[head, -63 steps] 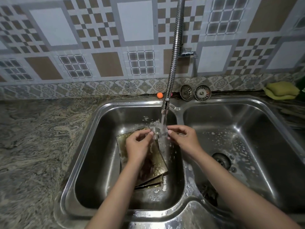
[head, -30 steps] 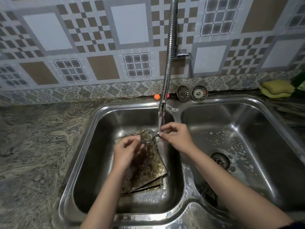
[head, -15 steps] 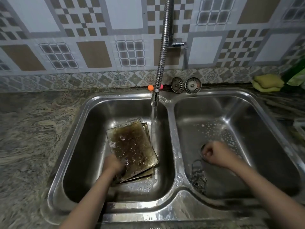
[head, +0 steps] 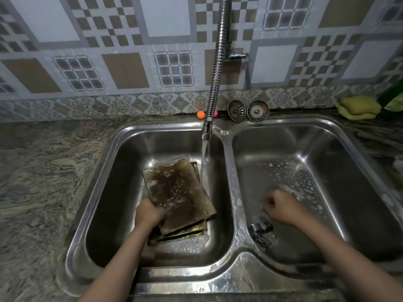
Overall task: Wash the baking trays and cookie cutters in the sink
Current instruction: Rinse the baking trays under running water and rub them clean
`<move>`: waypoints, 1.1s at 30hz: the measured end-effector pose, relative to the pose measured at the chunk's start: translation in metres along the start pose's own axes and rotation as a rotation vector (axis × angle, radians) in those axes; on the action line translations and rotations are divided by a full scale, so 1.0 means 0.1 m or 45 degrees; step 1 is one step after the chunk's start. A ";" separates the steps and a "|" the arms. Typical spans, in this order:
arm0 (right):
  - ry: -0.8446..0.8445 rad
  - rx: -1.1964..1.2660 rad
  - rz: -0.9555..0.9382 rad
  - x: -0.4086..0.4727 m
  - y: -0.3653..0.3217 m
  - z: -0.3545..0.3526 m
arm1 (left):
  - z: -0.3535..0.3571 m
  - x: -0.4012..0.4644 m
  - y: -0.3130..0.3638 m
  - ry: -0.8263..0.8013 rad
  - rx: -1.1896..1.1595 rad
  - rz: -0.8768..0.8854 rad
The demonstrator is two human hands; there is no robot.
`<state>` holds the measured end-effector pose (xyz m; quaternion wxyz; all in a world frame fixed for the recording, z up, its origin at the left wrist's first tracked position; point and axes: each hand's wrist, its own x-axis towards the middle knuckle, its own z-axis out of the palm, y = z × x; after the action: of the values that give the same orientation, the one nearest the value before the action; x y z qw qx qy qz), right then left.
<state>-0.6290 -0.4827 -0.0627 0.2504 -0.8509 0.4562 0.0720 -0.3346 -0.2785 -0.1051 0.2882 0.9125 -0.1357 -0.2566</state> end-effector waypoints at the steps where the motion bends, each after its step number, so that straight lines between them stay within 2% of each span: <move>1: 0.091 0.051 -0.033 -0.01 -0.06 -0.03 | 0.02 -0.02 0.02 0.006 -0.023 0.012; 5: 0.364 0.267 -0.231 -0.06 -0.38 -0.13 | 0.11 -0.12 0.10 0.063 -0.159 0.174; 9: 0.356 0.372 -0.389 -0.15 -0.72 -0.13 | 0.09 -0.20 0.27 0.124 -0.273 0.276; 12: 0.323 0.400 -0.497 -0.20 -0.93 -0.12 | -0.01 -0.25 0.41 0.200 -0.456 0.222; 17: 0.441 0.419 -0.654 -0.21 -1.22 -0.17 | -0.13 -0.36 0.41 0.016 -0.835 0.111; 22: 0.379 0.253 -0.846 -0.18 -1.42 -0.23 | -0.02 -0.49 0.47 -0.147 -1.112 0.074; 27: 0.221 -0.084 -0.794 -0.18 -1.37 -0.18 | 0.04 -0.62 0.70 -0.184 -1.299 0.131; 33: 0.333 -0.147 -0.776 -0.12 -1.20 -0.27 | 0.07 -0.74 0.91 -0.196 -1.340 0.242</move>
<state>-0.5410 -0.4314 0.0080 0.1511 -0.9629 0.2043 -0.0904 -0.4094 -0.3252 -0.0267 0.7176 0.6071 -0.0915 -0.3287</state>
